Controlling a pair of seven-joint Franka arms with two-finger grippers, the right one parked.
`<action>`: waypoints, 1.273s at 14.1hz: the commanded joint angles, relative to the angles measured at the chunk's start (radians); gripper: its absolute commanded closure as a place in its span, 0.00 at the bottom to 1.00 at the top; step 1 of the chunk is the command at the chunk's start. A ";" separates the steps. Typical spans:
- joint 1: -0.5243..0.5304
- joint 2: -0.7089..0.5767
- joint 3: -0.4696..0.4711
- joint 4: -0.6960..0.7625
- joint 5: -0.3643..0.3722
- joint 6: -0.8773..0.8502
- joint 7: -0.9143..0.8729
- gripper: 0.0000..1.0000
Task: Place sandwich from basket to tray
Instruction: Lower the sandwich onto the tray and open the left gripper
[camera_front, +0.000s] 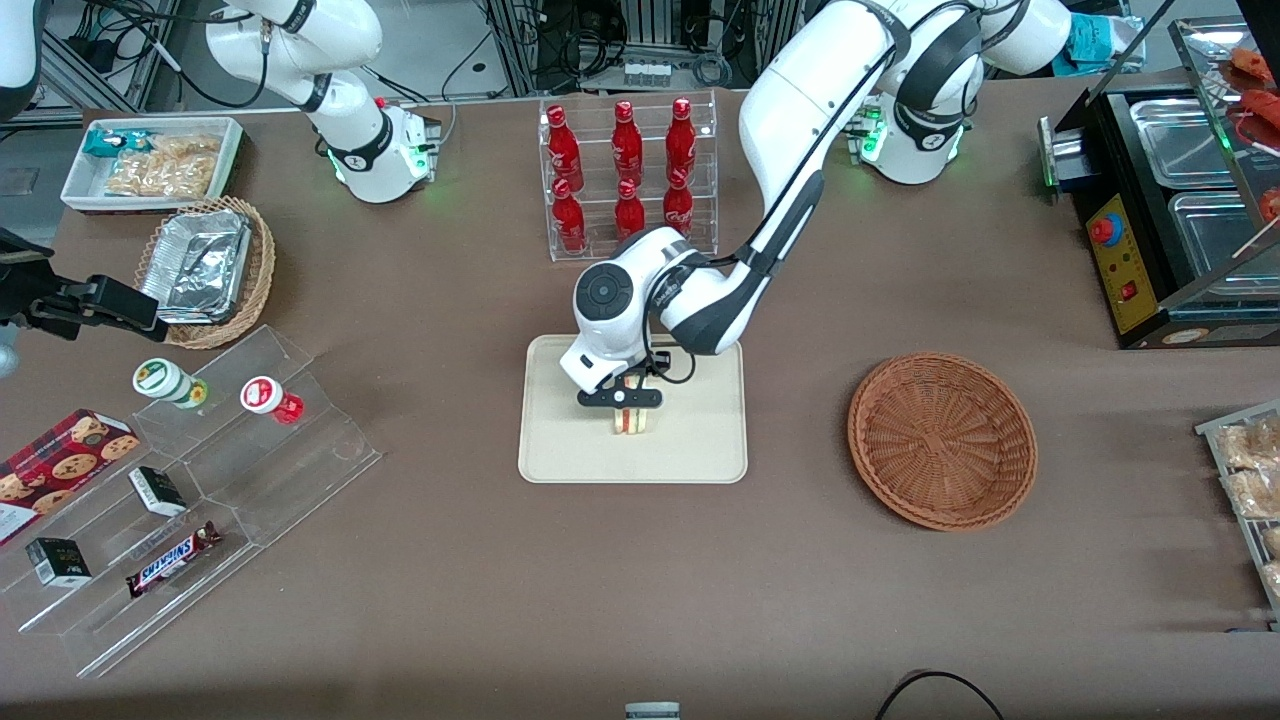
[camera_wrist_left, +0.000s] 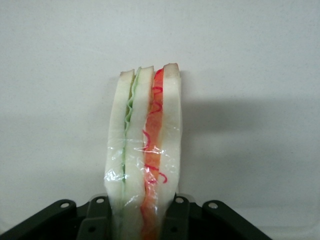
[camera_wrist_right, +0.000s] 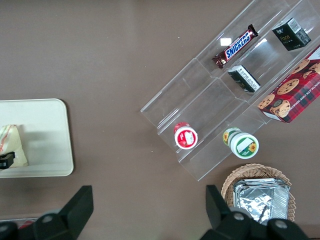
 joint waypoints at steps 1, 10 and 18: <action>-0.001 0.016 0.008 0.027 -0.008 0.003 0.020 0.47; 0.151 -0.325 0.022 -0.034 0.005 -0.225 0.029 0.00; 0.430 -0.709 0.023 -0.285 0.005 -0.450 0.315 0.00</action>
